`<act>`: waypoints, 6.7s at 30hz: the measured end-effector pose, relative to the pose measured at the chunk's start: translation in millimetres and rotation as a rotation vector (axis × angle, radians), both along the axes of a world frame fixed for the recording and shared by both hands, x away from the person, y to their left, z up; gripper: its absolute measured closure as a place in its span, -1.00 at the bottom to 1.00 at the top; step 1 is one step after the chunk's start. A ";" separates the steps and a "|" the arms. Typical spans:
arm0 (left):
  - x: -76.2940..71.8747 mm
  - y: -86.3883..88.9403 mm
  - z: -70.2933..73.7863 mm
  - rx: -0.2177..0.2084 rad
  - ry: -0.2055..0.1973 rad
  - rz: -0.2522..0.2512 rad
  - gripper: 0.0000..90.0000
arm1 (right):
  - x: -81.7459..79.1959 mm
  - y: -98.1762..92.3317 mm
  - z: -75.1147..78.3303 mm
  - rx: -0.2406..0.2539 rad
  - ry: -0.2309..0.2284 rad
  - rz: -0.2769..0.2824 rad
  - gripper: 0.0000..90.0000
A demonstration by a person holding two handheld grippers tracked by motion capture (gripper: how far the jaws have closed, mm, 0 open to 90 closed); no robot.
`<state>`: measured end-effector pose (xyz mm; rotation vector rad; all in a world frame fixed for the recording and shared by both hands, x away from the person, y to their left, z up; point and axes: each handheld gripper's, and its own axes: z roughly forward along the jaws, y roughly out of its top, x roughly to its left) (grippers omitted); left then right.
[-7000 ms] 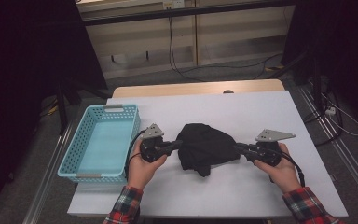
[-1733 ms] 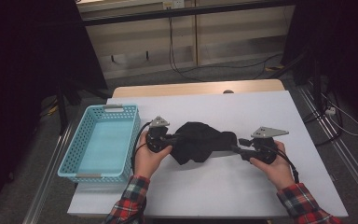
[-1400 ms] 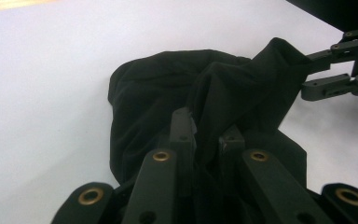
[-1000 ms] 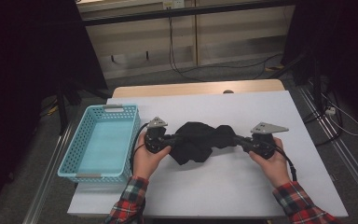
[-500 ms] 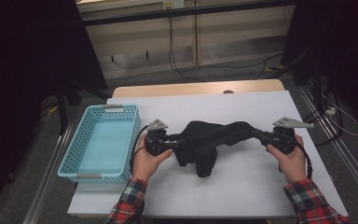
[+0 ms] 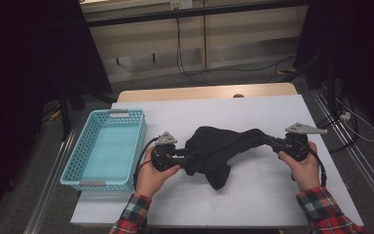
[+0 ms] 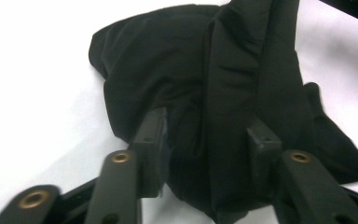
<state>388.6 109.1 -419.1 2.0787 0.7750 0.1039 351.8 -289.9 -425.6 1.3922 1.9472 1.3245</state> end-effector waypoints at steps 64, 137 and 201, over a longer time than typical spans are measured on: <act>10.3 38.3 4.8 -0.060 -0.018 0.109 -0.60 | 10.1 -1.0 -12.4 -0.065 0.077 -0.011 0.96; 39.2 35.6 7.8 -0.057 -0.002 0.237 0.90 | 34.0 7.9 -20.5 -0.032 0.130 0.046 0.32; 45.3 10.8 -23.3 -0.057 0.053 0.232 0.01 | 3.4 -15.5 -5.7 -0.123 0.033 0.013 0.32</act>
